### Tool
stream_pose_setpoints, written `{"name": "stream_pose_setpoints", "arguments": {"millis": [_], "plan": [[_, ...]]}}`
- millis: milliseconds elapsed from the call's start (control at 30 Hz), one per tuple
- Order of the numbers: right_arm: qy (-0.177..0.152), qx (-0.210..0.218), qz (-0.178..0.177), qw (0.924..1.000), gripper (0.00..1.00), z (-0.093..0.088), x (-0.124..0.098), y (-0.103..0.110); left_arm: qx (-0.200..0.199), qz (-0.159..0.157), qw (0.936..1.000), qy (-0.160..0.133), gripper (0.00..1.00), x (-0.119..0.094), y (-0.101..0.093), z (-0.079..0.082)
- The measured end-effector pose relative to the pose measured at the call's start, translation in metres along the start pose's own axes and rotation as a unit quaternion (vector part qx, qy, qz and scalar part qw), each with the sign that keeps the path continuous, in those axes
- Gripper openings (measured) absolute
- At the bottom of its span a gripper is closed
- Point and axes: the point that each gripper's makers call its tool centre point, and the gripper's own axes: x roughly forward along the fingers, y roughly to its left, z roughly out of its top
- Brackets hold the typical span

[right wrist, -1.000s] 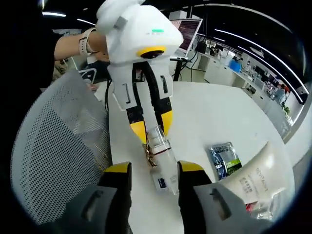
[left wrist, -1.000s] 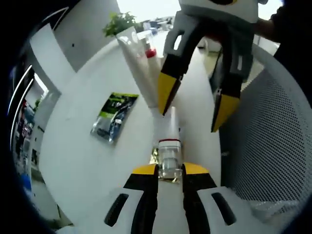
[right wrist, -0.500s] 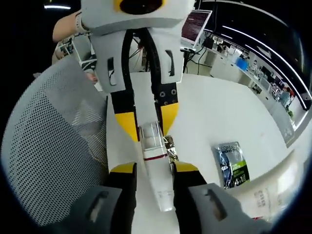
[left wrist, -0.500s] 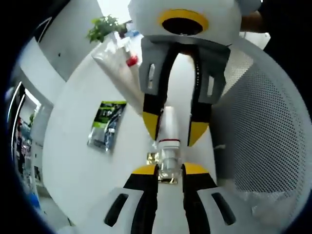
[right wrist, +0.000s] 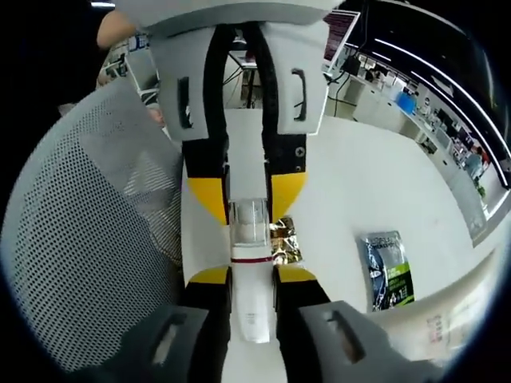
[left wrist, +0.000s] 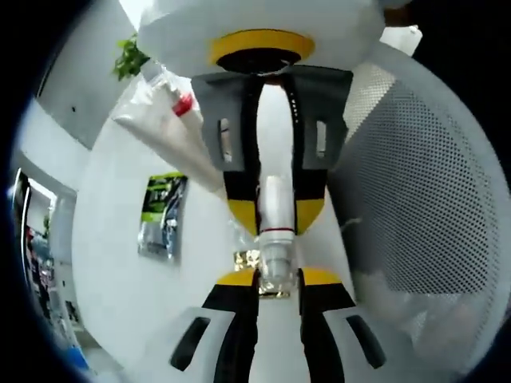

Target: Arrange the skincare products in the storage area until every visible bottle or jar stands upright without overlapping.

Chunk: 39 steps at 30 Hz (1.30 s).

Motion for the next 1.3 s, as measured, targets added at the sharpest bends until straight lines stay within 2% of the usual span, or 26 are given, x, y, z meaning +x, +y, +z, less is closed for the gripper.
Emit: {"name": "stream_pose_setpoints", "arguments": {"millis": [233, 300, 400, 433, 500, 733, 833, 933, 1067, 1233, 1300], "plan": [[-0.003, -0.006, -0.009, 0.9999, 0.2, -0.001, 0.0, -0.003, 0.001, 0.0, 0.9999, -0.016, 0.15, -0.006, 0.004, 0.011], [-0.01, -0.004, -0.012, 0.9999, 0.19, -0.002, -0.002, -0.005, -0.017, 0.001, 0.9993, -0.032, 0.15, -0.008, 0.005, 0.015], [-0.031, 0.01, -0.017, 0.9993, 0.18, 0.0, -0.005, -0.006, -0.022, 0.0, 0.9986, -0.048, 0.15, -0.011, 0.007, 0.016], [-0.041, 0.025, -0.008, 0.9988, 0.18, 0.001, -0.005, -0.003, -0.026, -0.008, 0.9976, -0.064, 0.16, -0.012, 0.005, 0.02], [-0.056, 0.035, -0.005, 0.9978, 0.18, 0.002, -0.008, -0.002, -0.037, -0.012, 0.9962, -0.078, 0.16, -0.015, 0.006, 0.022], [-0.086, 0.062, -0.006, 0.9944, 0.18, 0.002, -0.014, -0.002, -0.039, -0.017, 0.993, -0.111, 0.17, -0.019, 0.008, 0.028], [-0.108, 0.072, -0.003, 0.9915, 0.18, 0.004, -0.02, -0.002, -0.031, -0.021, 0.9896, -0.139, 0.17, -0.024, 0.008, 0.034], [-0.121, 0.082, -0.004, 0.9892, 0.18, 0.004, -0.025, -0.003, -0.037, -0.026, 0.9889, -0.142, 0.19, -0.025, 0.008, 0.034], [-0.15, 0.086, 0.008, 0.9849, 0.18, 0.009, -0.029, -0.001, -0.005, -0.03, 0.9897, -0.14, 0.21, -0.024, 0.003, 0.036], [-0.173, 0.091, 0.008, 0.9808, 0.18, 0.014, -0.031, 0.0, -0.019, -0.035, 0.9864, -0.159, 0.18, -0.028, 0.006, 0.045], [-0.175, 0.089, 0.009, 0.9805, 0.18, 0.014, -0.031, 0.0, -0.021, -0.039, 0.9865, -0.158, 0.18, -0.028, 0.005, 0.046]]}}
